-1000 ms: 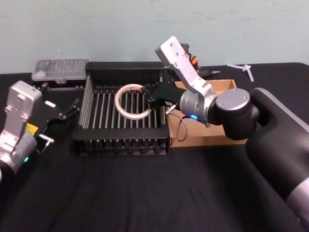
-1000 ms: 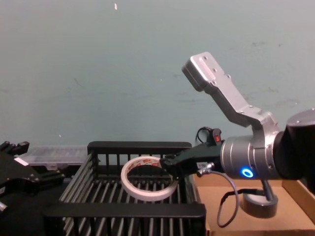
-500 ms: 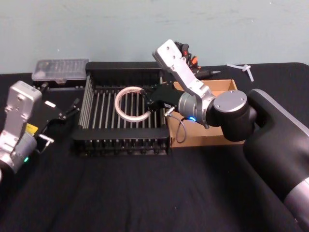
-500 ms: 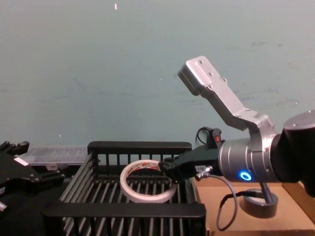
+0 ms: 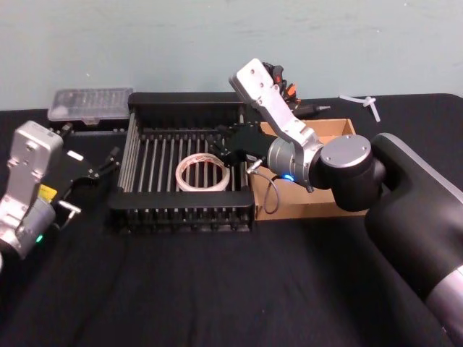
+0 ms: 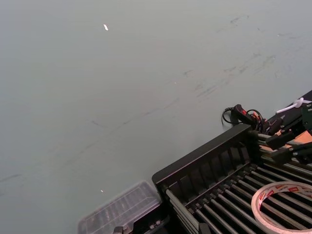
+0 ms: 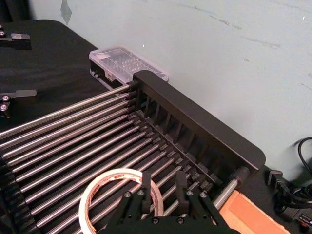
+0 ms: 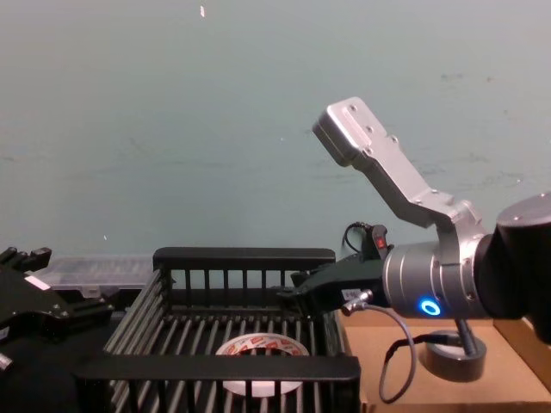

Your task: Pick up the white tape and place it into the black box , Pick up the silver tape and place it into the brown box.

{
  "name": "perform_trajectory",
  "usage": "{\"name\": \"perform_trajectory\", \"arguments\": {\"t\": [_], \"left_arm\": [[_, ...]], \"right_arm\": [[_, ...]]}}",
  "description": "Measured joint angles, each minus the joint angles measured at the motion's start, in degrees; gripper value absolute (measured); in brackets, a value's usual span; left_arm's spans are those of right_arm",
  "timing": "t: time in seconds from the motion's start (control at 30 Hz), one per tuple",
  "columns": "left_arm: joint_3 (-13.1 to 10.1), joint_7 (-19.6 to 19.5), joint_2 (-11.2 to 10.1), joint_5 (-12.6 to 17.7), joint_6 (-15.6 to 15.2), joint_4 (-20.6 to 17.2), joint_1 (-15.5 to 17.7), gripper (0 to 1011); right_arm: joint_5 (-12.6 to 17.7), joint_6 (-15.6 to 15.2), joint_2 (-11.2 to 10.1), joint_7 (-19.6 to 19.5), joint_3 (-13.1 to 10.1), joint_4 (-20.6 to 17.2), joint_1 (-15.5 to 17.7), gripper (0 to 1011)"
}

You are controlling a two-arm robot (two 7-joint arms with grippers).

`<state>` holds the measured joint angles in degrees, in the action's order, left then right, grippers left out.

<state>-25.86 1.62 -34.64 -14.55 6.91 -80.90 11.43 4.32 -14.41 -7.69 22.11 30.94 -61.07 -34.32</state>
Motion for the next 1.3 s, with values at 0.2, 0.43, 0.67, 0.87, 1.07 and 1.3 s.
{"name": "perform_trajectory", "arguments": {"t": [0.2,0.43,0.67,0.87,1.07,1.3], "left_arm": [[0.0,0.0,0.0,0.0,0.0,0.0,0.0,1001],[0.0,0.0,0.0,0.0,0.0,0.0,0.0,1001],[0.0,0.0,0.0,0.0,0.0,0.0,0.0,1001],[0.0,0.0,0.0,0.0,0.0,0.0,0.0,1001],[0.0,0.0,0.0,0.0,0.0,0.0,0.0,1001],[0.0,0.0,0.0,0.0,0.0,0.0,0.0,1001]], "right_arm": [[0.1,0.0,0.0,0.0,0.0,0.0,0.0,504],[0.1,-0.1,0.0,0.0,0.0,0.0,0.0,705],[0.1,-0.1,0.0,0.0,0.0,0.0,0.0,925],[0.2,-0.1,0.0,0.1,-0.1,0.0,0.1,1002],[0.6,-0.4,-0.4,0.7,-1.1,-2.1,1.3,1002],[1.2,-0.7,-1.7,0.1,-2.7,-7.3,3.8,1002]]}}
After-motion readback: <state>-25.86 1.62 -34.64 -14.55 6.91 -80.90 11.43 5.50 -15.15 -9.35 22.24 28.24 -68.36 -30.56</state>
